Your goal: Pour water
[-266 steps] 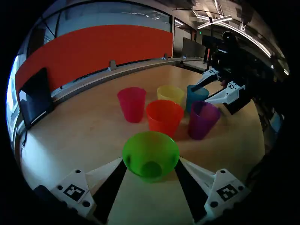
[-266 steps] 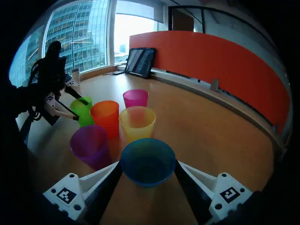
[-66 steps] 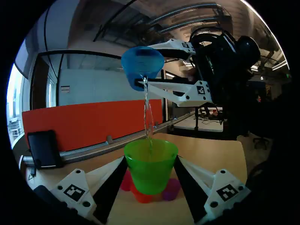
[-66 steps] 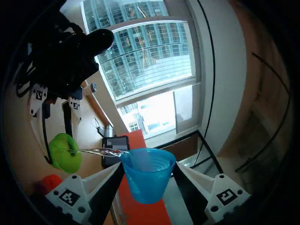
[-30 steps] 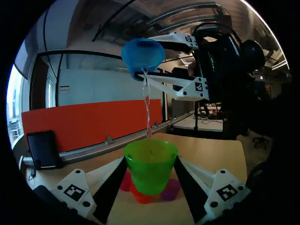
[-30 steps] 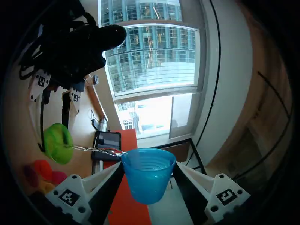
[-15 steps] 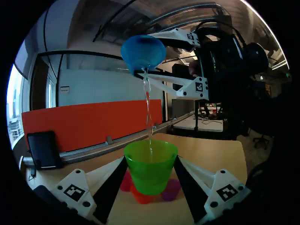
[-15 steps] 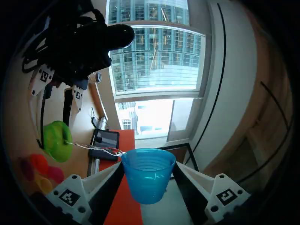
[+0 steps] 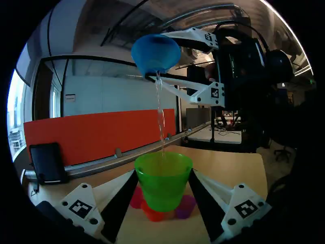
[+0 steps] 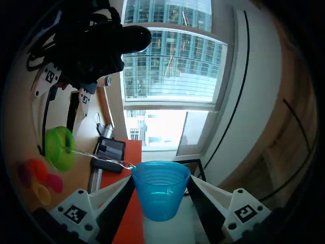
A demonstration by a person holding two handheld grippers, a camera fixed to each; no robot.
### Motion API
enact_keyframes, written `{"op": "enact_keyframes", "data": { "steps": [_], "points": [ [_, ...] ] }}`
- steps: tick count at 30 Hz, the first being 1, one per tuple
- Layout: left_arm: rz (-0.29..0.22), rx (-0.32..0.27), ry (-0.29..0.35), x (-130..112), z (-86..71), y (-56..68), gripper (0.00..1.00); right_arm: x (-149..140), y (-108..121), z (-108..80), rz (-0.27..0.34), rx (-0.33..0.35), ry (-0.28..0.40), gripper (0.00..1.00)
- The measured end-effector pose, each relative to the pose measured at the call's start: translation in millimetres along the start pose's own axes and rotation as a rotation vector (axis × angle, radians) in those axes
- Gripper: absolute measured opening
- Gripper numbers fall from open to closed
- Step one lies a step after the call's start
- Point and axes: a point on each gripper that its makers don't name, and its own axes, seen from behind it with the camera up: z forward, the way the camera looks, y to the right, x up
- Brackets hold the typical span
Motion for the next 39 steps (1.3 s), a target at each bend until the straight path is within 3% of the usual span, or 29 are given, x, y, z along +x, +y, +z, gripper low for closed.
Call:
{"op": "enact_keyframes", "data": {
  "steps": [15, 26, 32, 39],
  "points": [
    [0.003, 0.000, 0.006, 4, 0.0, 0.7, 0.85, 5, 4, 2.4, -0.104, -0.003, 0.002, 0.90],
    [-0.001, 0.003, 0.012, 7, 1.1, -2.0, 0.85, 9, 5, 2.0, -0.121, -0.003, 0.006, 0.90],
    [-0.002, 0.002, 0.014, 7, 2.7, -2.0, 0.85, 4, 2, -0.1, -0.057, -0.005, -0.004, 0.90],
    [0.001, 0.007, 0.015, 7, 3.4, -3.5, 0.85, -6, -8, -7.7, 0.147, 0.010, -0.014, 0.90]
  ]
}}
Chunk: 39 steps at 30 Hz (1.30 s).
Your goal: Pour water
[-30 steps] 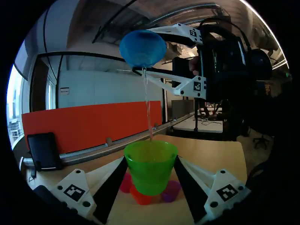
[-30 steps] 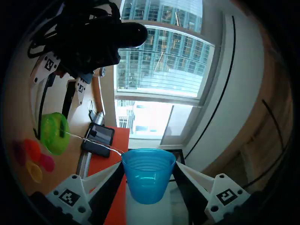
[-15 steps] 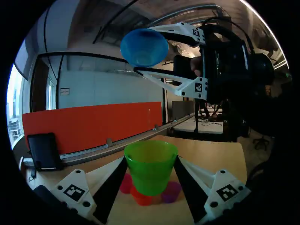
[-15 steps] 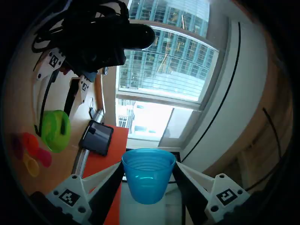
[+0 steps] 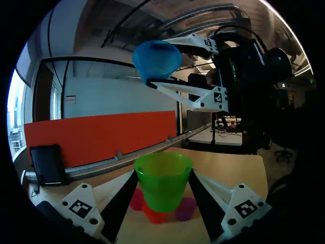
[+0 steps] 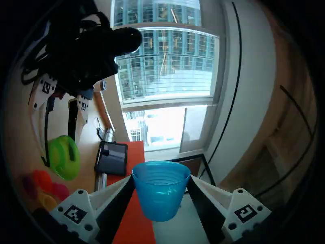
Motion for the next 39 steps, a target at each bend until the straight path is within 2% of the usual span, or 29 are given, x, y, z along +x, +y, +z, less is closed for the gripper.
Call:
{"op": "enact_keyframes", "data": {
  "steps": [12, 25, 28, 30, 32, 39],
  "points": [
    [0.006, 0.008, 0.001, 5, -3.1, -4.1, 0.85, -15, -22, -15.6, 0.443, 0.036, -0.038, 0.90],
    [0.019, 0.019, 0.003, 8, -2.7, -8.9, 0.85, -10, -43, -32.3, 1.098, 0.105, -0.071, 0.90],
    [0.021, 0.021, 0.004, 9, -2.4, -9.5, 0.85, -7, -42, -34.7, 1.216, 0.117, -0.064, 0.90],
    [0.021, 0.022, 0.004, 10, -2.5, -9.9, 0.85, -7, -41, -35.9, 1.269, 0.119, -0.060, 0.90],
    [0.021, 0.024, 0.005, 10, -2.8, -10.3, 0.85, -10, -41, -37.2, 1.298, 0.113, -0.060, 0.90],
    [0.028, 0.032, 0.000, 8, -3.3, -13.5, 0.85, -18, -42, -43.5, 1.326, 0.095, -0.078, 0.91]
  ]
}}
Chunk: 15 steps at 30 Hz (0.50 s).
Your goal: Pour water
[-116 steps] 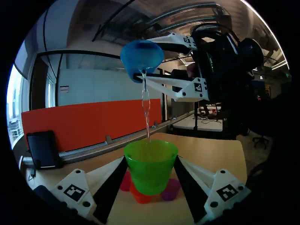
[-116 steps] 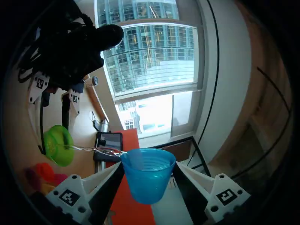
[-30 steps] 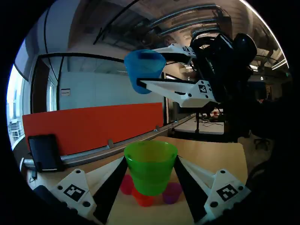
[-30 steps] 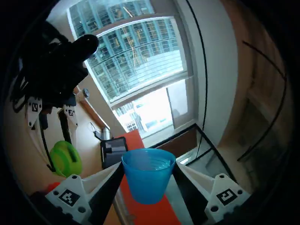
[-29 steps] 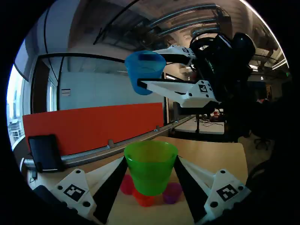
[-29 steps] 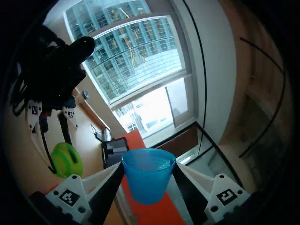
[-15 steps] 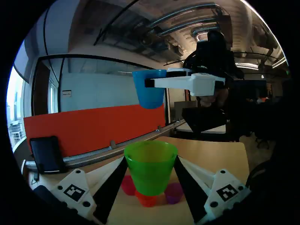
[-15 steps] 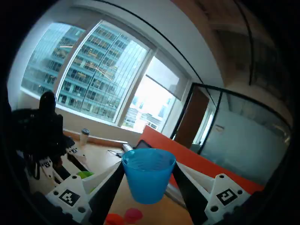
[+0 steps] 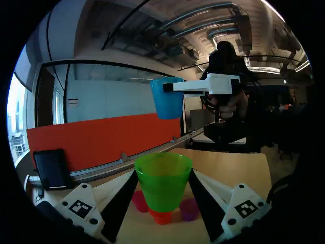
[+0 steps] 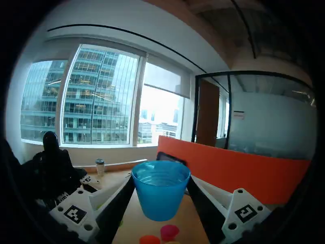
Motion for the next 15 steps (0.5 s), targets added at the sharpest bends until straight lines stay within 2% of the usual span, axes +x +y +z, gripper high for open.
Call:
{"op": "enact_keyframes", "data": {
  "steps": [6, 15],
  "points": [
    [-0.001, 0.010, -0.001, 0, -1.9, -5.3, 0.85, -3, 7, -7.8, 0.028, -0.013, 0.000, 0.91],
    [0.008, 0.031, -0.013, -2, -8.5, -15.4, 0.85, -25, 29, -29.8, 0.053, -0.063, -0.018, 0.91]
  ]
}}
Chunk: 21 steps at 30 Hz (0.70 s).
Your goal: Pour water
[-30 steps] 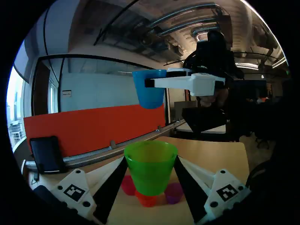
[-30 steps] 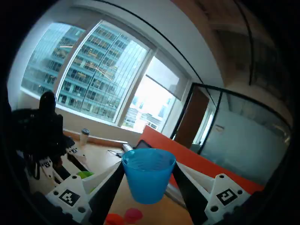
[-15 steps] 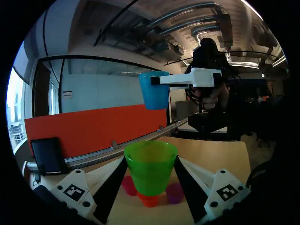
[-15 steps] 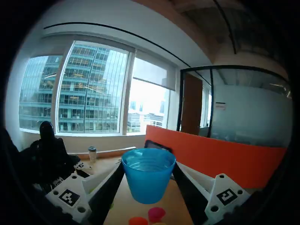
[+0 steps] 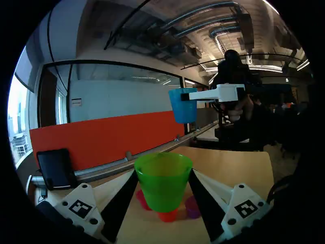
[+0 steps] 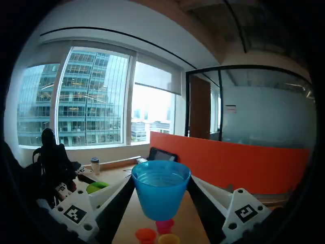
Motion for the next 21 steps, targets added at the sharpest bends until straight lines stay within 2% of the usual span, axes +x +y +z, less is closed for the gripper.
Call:
{"op": "enact_keyframes", "data": {
  "steps": [11, 21],
  "points": [
    [0.004, 0.024, -0.029, -11, -7.3, -12.8, 0.85, -25, 37, -26.2, 0.007, -0.084, -0.016, 0.91],
    [0.009, 0.029, -0.059, -21, -6.4, -15.6, 0.85, -44, 48, -35.2, 0.023, -0.102, -0.035, 0.91]
  ]
}}
